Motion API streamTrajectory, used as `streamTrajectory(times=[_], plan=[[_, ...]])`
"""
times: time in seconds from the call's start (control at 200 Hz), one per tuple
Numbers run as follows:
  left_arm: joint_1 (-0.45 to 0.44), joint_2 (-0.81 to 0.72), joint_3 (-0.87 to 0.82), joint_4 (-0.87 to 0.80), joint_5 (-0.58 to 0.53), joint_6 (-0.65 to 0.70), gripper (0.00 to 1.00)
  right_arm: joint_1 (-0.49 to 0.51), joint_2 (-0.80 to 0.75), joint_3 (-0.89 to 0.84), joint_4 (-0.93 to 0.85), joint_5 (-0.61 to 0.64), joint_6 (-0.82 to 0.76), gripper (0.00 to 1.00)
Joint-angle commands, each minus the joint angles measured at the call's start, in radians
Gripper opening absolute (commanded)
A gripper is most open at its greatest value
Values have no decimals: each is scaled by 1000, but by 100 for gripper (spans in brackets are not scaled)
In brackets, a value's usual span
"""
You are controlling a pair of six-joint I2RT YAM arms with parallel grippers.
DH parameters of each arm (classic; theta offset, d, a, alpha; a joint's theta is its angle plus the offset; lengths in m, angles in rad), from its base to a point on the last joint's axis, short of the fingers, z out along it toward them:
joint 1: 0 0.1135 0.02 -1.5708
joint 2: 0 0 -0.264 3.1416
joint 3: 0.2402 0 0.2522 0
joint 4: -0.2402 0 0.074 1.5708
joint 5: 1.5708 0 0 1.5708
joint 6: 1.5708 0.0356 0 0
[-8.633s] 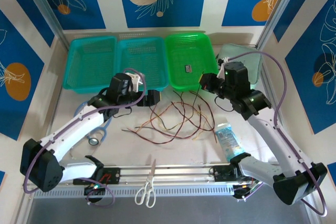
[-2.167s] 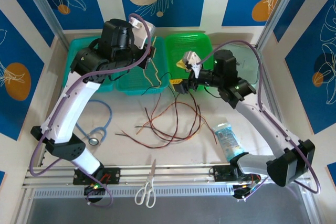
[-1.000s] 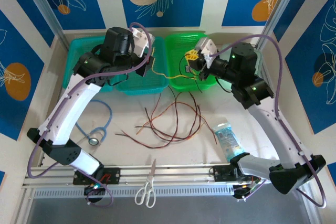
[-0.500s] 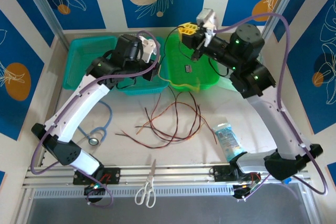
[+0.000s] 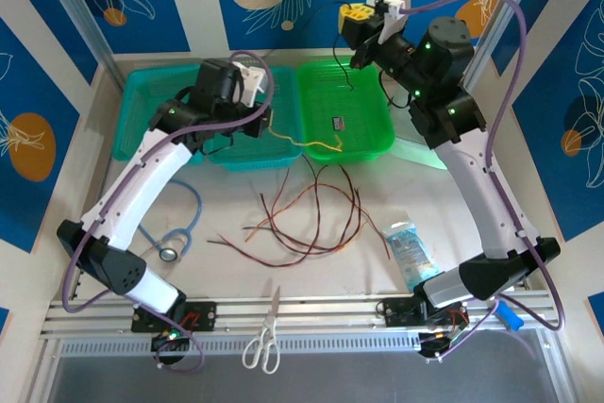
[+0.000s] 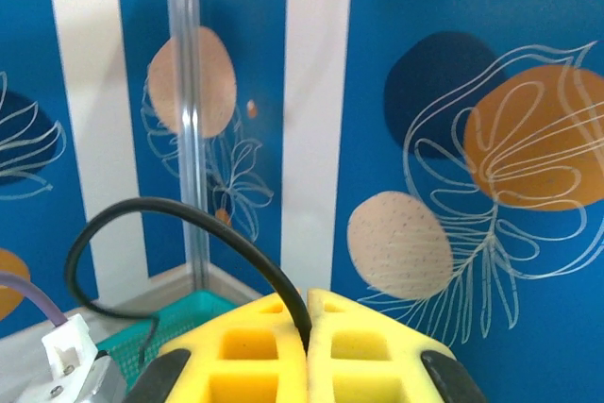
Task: Untangle the cables
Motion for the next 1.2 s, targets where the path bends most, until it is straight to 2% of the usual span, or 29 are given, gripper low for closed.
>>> streamTrajectory(times=[0.0,0.17,0.33,0.605,0.8,0.965,1.095,1.196], plan=[[64,31,33,25,25,2,0,-53,22,46,-20,76,74,0],[132,92,54,75,19,0,0,-132,51,-53,-42,26,156,0],[144,199,149,50,-108,64,0,-196,110,-143,-52,-57,240,0],[197,312,201,98,-206,96,0,-209,238,-226,-58,15,278,0],[220,413,287,39,-246,110,0,-209,385,-149,-249,123,316,0],[220,491,313,32,-294,138,0,-206,486,-140,-322,107,351,0],[215,592,396,-38,-364,164,0,-209,620,-21,-466,88,352,0],[216,675,467,-97,-361,160,0,-215,724,77,-546,53,360,0]])
